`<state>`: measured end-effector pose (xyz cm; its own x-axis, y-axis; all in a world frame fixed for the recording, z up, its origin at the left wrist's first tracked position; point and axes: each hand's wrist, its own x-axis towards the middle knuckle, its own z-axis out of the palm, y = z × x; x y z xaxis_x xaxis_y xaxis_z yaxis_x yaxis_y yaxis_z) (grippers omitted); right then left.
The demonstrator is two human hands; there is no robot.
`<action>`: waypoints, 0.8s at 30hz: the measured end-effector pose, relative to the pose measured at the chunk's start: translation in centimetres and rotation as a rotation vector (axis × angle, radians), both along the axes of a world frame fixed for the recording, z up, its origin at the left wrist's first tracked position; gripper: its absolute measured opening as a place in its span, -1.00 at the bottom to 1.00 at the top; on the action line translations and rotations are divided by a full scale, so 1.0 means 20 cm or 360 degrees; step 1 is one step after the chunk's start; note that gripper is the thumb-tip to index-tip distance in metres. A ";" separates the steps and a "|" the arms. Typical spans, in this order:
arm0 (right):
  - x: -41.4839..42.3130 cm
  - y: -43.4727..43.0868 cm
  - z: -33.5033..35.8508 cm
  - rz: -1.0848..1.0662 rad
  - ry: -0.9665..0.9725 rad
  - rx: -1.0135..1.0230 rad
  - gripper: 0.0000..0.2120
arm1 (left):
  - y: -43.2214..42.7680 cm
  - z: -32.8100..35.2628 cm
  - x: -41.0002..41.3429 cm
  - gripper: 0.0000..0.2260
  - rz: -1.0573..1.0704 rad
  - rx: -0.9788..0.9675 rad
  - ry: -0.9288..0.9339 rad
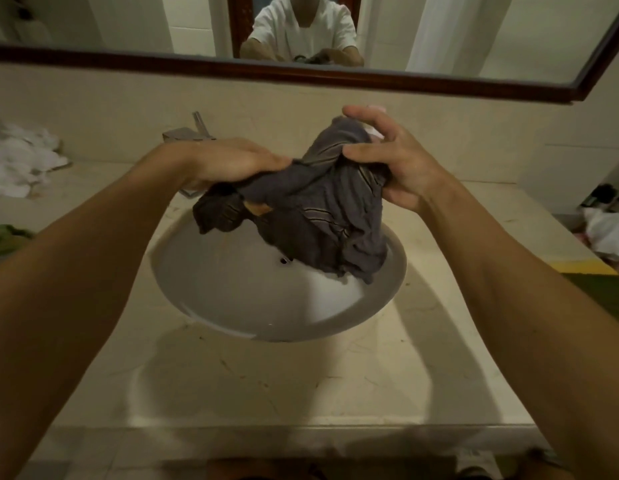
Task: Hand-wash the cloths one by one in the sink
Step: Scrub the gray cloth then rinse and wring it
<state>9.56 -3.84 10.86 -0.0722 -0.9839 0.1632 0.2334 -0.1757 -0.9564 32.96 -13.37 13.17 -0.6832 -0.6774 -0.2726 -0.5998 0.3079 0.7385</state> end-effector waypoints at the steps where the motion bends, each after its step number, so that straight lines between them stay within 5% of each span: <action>1: 0.01 0.00 0.01 0.0053 -0.0024 -0.0032 -0.50 | -0.01 -0.01 0.00 -0.60 -0.0034 -0.0049 -0.0123; 5: 0.04 -0.01 0.05 0.0263 -0.0059 -0.0128 -0.55 | 0.02 -0.02 -0.04 -0.47 -0.0164 0.0069 -0.0165; 11: 0.08 -0.04 0.07 0.0174 0.0041 -0.0181 -0.55 | 0.01 -0.12 -0.16 -0.51 -0.0032 0.0491 0.0821; 14: 0.05 -0.04 0.11 -0.0127 0.0421 -0.0153 -0.52 | 0.02 -0.13 -0.18 -0.52 0.0001 0.0541 0.0924; 19: 0.05 -0.07 0.14 -0.0661 0.1553 -0.0098 -0.49 | 0.05 -0.09 -0.18 -0.79 0.0062 0.0209 0.0702; 24: 0.10 -0.08 0.14 -0.0502 0.1633 -0.0220 -0.40 | 0.06 -0.05 -0.17 -0.88 0.0224 0.0052 0.0952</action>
